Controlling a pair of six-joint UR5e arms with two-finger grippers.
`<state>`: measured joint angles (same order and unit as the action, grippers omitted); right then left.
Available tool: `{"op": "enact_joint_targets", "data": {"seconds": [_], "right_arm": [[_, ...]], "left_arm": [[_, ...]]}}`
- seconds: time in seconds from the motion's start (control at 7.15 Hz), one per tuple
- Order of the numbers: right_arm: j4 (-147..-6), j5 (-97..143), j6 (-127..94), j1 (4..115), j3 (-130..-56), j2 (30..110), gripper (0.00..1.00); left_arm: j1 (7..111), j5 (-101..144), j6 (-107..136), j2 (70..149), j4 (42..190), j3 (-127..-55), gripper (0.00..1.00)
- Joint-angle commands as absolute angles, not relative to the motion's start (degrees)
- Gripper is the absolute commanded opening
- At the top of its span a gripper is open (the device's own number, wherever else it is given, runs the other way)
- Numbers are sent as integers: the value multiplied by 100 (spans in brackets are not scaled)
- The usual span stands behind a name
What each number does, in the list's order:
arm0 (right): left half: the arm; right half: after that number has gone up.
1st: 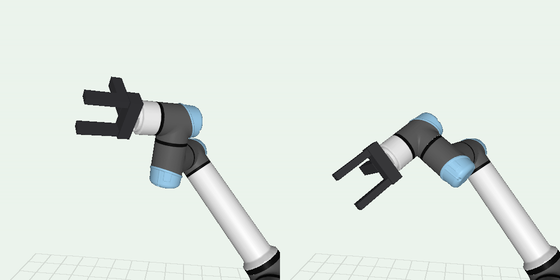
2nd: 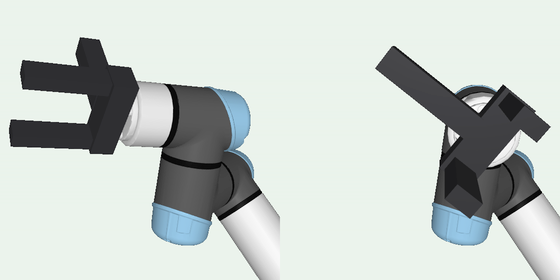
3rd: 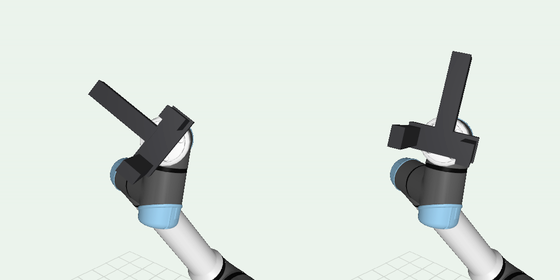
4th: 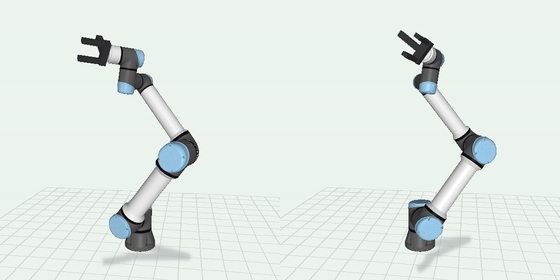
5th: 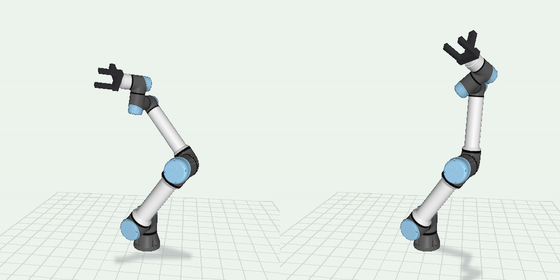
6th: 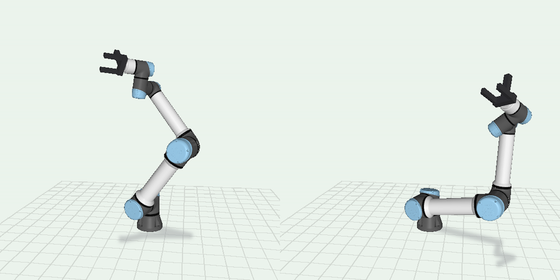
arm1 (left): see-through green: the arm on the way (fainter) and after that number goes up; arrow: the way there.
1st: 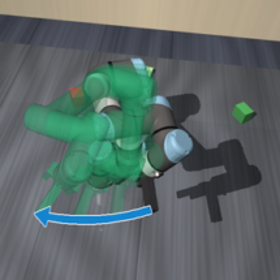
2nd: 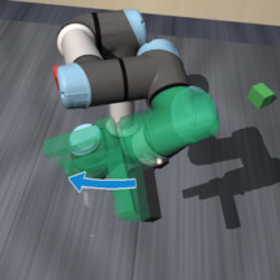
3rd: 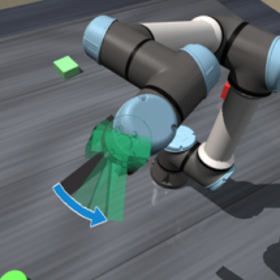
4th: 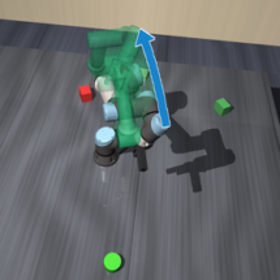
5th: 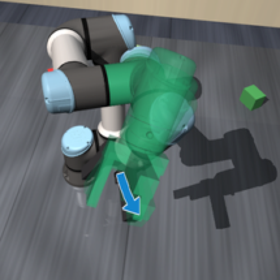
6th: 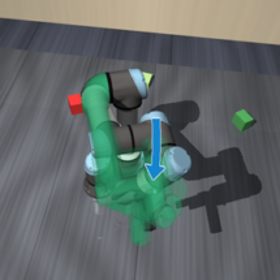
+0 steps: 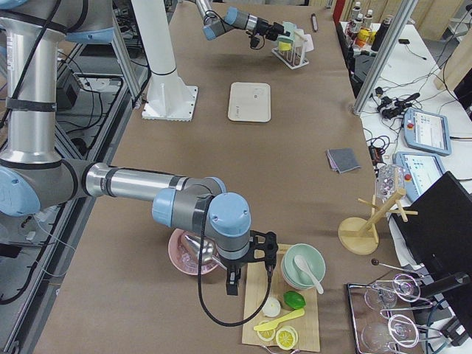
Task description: Pick up and place green cup on tray
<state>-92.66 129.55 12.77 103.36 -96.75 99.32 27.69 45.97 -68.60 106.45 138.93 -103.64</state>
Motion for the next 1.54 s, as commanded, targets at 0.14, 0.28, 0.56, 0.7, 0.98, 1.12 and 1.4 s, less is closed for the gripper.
{"op": "enact_joint_targets", "data": {"seconds": [0.14,0.28,0.56,0.7,0.98,1.12,1.4], "right_arm": [[-8965,12981,1248,10336,-9650,10063,100],[-8965,12929,1239,10197,-9589,10037,100],[-9192,12806,498,9678,-9589,9705,100],[-9219,12867,466,9677,-9589,9712,100],[-9622,12876,466,9668,-9668,9668,100],[-9850,12832,466,9529,-9668,9564,100],[-10020,12823,466,9466,-9659,9439,100]], "left_arm": [[2742,6295,-4800,10617,14924,-10204,0],[2733,7102,-3955,10678,14933,-10213,0],[2690,8379,-1498,11011,14924,-10108,0],[2629,8585,-876,11187,14976,-10107,0],[2479,9156,373,11477,15606,-10038,0],[2487,9550,926,11644,16262,-9619,0],[2505,9754,1972,12126,17781,-8357,0]]}}
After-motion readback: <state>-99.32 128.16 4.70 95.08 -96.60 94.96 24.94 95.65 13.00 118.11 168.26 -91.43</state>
